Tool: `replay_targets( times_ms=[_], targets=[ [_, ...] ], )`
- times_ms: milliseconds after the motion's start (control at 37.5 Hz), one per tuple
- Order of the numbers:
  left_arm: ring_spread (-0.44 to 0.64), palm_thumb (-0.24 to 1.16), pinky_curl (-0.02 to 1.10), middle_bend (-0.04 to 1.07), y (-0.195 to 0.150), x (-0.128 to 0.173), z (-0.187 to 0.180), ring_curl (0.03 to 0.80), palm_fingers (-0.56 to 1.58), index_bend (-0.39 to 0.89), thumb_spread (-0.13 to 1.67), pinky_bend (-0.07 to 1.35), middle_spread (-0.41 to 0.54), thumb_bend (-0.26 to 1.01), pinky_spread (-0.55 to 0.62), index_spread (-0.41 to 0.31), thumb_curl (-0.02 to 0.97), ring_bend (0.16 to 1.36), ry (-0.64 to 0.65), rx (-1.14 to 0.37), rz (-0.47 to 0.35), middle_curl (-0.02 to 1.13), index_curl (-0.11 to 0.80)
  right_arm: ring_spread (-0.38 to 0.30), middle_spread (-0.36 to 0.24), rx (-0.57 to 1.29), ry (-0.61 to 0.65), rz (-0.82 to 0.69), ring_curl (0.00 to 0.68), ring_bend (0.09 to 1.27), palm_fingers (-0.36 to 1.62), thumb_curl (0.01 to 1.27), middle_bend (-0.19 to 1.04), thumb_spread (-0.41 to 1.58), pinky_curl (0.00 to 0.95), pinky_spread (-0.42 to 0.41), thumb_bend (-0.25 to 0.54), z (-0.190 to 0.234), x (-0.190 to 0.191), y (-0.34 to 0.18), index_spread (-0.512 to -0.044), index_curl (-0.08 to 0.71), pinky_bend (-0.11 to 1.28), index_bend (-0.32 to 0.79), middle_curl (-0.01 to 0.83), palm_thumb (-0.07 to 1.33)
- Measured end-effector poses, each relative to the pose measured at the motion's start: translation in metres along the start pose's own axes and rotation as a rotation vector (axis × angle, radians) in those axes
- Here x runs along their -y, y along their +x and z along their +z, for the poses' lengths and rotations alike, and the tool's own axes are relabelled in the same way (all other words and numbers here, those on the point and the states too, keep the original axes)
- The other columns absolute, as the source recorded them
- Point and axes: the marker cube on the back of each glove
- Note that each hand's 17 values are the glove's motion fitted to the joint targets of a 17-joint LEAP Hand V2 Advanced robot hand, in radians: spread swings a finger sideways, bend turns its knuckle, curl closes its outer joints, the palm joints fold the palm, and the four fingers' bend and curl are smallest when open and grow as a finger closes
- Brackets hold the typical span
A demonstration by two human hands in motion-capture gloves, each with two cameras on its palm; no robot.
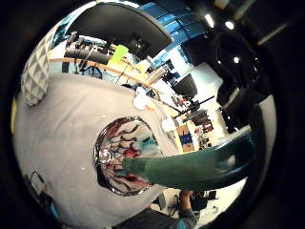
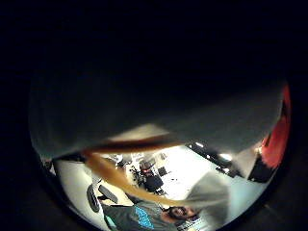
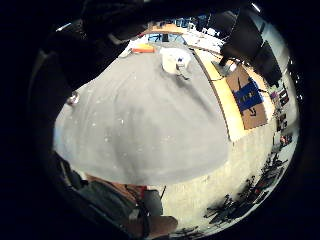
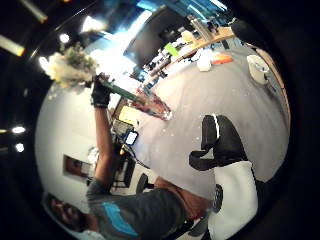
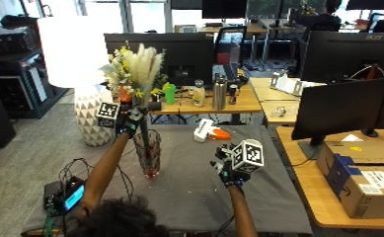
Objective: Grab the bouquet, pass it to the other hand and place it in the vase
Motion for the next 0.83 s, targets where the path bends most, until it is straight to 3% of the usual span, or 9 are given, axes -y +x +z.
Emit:
replay_targets(
  times_ms=[80, 107, 160, 293, 400, 560, 826],
  targets=[
    [-0.33, 0.57, 0.41, 0.49, -0.007, -0.005, 0.003, 0.442, 1.02, 0.15, 1.2, 0.39, -0.31, -0.02, -0.27, -0.253, 0.269, 0.69, -0.037, 0.016, -0.073, 0.57, 0.481, 0.185, 0.057, 0.007, 0.0, -0.003, 0.318, 0.24, 0.46, 0.55, 0.17, 1.07, 0.362, 0.348, -0.022, 0.001, -0.003, -0.001, -0.288, 0.382, 0.51, 0.16, 0.357, 0.88],
    [-0.31, 0.57, 0.41, 0.45, -0.009, -0.008, 0.003, 0.435, 0.86, 0.12, 1.18, 0.36, -0.296, -0.02, -0.21, -0.23, 0.269, 0.66, -0.054, 0.046, -0.084, 0.56, 0.469, 0.186, 0.058, 0.008, 0.002, -0.003, 0.318, 0.24, 0.46, 0.55, 0.17, 1.07, 0.362, 0.348, -0.022, 0.001, -0.004, -0.001, -0.288, 0.381, 0.51, 0.16, 0.355, 0.88],
    [-0.23, 0.55, 0.45, 0.34, -0.01, -0.016, 0.001, 0.464, 0.57, 0.12, 1.13, 0.39, -0.217, -0.03, -0.08, -0.161, 0.272, 0.63, -0.096, 0.137, -0.118, 0.56, 0.472, 0.186, 0.058, 0.009, 0.008, -0.001, 0.32, 0.24, 0.46, 0.55, 0.17, 1.07, 0.361, 0.348, -0.02, -0.001, -0.007, -0.001, -0.288, 0.379, 0.51, 0.16, 0.352, 0.88],
    [-0.05, 0.49, 0.42, 0.15, -0.011, -0.031, -0.017, 0.425, 0.35, 0.09, 1.04, 0.39, -0.055, -0.05, 0.15, -0.05, 0.273, 0.61, -0.096, 0.264, -0.124, 0.49, 0.43, 0.188, 0.059, 0.013, 0.025, -0.007, 0.322, 0.23, 0.45, 0.54, 0.17, 1.07, 0.36, 0.346, -0.019, -0.006, -0.013, -0.003, -0.289, 0.377, 0.5, 0.17, 0.347, 0.88],
    [0.04, 0.48, 0.4, 0.14, 0.002, -0.047, -0.04, 0.394, 0.33, 0.09, 0.99, 0.39, 0.028, -0.04, 0.28, 0.025, 0.278, 0.62, -0.007, 0.25, -0.089, 0.43, 0.392, 0.188, 0.062, 0.016, 0.038, -0.013, 0.322, 0.23, 0.45, 0.54, 0.17, 1.07, 0.359, 0.346, -0.018, -0.008, -0.017, -0.007, -0.289, 0.375, 0.49, 0.17, 0.343, 0.88],
    [0.12, 0.46, 0.38, 0.17, 0.023, -0.069, -0.074, 0.377, 0.3, 0.09, 0.95, 0.42, 0.096, -0.04, 0.38, 0.078, 0.281, 0.65, 0.099, 0.212, 0.022, 0.4, 0.344, 0.188, 0.065, 0.032, 0.054, -0.034, 0.324, 0.23, 0.45, 0.54, 0.16, 1.07, 0.358, 0.345, -0.019, -0.011, -0.026, -0.014, -0.293, 0.374, 0.48, 0.17, 0.335, 0.87],
    [0.16, 0.39, 0.37, 0.19, 0.059, -0.104, -0.085, 0.363, 0.3, 0.12, 0.91, 0.4, 0.101, -0.05, 0.44, 0.07, 0.281, 0.66, 0.123, 0.213, 0.161, 0.39, 0.308, 0.189, 0.066, 0.05, 0.073, -0.059, 0.326, 0.23, 0.45, 0.53, 0.16, 1.07, 0.36, 0.344, -0.018, -0.01, -0.033, -0.027, -0.297, 0.37, 0.48, 0.16, 0.326, 0.88]
  ],
)
